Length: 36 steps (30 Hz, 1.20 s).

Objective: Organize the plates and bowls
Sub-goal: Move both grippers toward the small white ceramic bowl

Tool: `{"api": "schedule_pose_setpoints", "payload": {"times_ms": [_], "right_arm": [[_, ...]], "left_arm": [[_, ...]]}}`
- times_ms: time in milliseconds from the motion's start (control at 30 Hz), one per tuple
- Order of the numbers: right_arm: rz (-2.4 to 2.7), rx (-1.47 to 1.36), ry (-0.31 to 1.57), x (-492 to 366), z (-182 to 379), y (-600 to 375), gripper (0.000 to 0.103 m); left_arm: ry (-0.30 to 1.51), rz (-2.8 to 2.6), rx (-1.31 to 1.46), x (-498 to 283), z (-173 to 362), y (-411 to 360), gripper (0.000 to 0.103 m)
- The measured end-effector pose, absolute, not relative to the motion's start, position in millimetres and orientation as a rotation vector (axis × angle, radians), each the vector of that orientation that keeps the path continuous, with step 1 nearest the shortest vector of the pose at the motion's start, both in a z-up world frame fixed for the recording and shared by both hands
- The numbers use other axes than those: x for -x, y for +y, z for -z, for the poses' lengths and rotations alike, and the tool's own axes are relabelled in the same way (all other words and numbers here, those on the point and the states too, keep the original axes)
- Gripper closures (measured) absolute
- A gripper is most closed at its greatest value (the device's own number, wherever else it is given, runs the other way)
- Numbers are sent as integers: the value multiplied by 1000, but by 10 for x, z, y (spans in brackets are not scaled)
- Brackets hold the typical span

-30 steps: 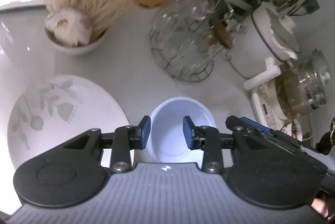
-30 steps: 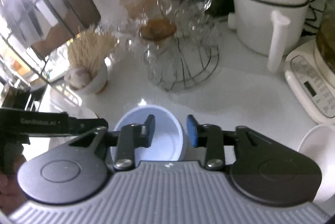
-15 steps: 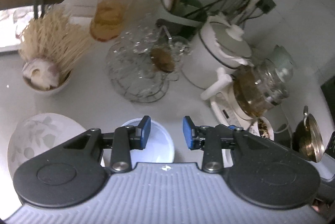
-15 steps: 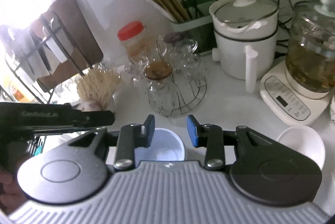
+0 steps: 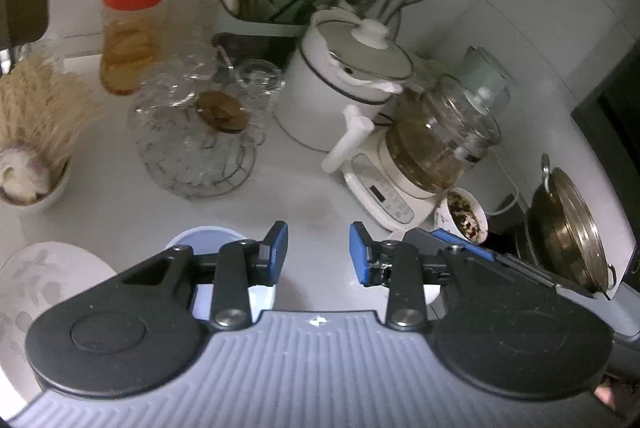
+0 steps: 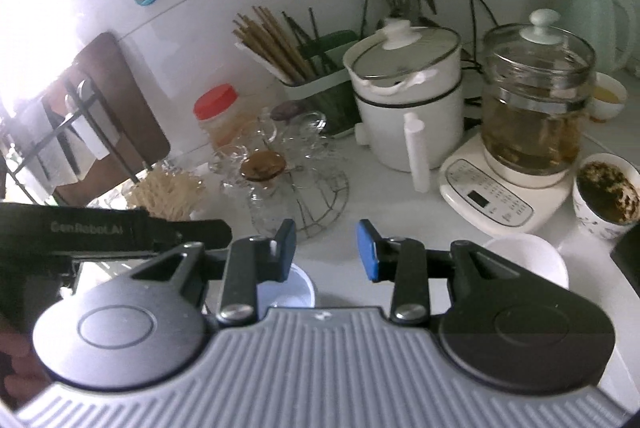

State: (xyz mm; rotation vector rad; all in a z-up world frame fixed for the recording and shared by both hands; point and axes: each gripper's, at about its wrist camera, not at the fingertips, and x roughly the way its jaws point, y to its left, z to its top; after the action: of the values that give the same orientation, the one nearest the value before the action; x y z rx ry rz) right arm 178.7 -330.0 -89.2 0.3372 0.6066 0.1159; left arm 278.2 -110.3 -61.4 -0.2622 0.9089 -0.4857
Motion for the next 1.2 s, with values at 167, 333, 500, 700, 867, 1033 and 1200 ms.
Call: {"api": "schedule_pose_setpoints", "payload": {"times_ms": [167, 333, 500, 700, 867, 1033, 1200], "right_arm": [[-69, -356, 590, -1681, 896, -3413, 65], [-29, -379, 584, -1632, 928, -3514, 65], [6, -382, 581, -1588, 951, -3607, 65], [46, -387, 584, -1526, 1005, -3770, 65], [67, -403, 583, -1512, 1041, -3887, 65], [119, -438, 578, -1496, 1095, -4053, 65], [171, -467, 582, -1482, 1155, -4265, 65]], "left_arm": [[916, 526, 228, -2783, 628, -1234, 64], [933, 549, 209, -2775, 688, -1308, 64], [938, 565, 199, -2792, 725, -1405, 60], [952, 608, 179, -2824, 801, -1627, 60], [959, 658, 137, -2841, 826, -1853, 60], [969, 689, 110, -2917, 858, -2050, 59], [990, 718, 90, -3008, 906, -2245, 58]]}}
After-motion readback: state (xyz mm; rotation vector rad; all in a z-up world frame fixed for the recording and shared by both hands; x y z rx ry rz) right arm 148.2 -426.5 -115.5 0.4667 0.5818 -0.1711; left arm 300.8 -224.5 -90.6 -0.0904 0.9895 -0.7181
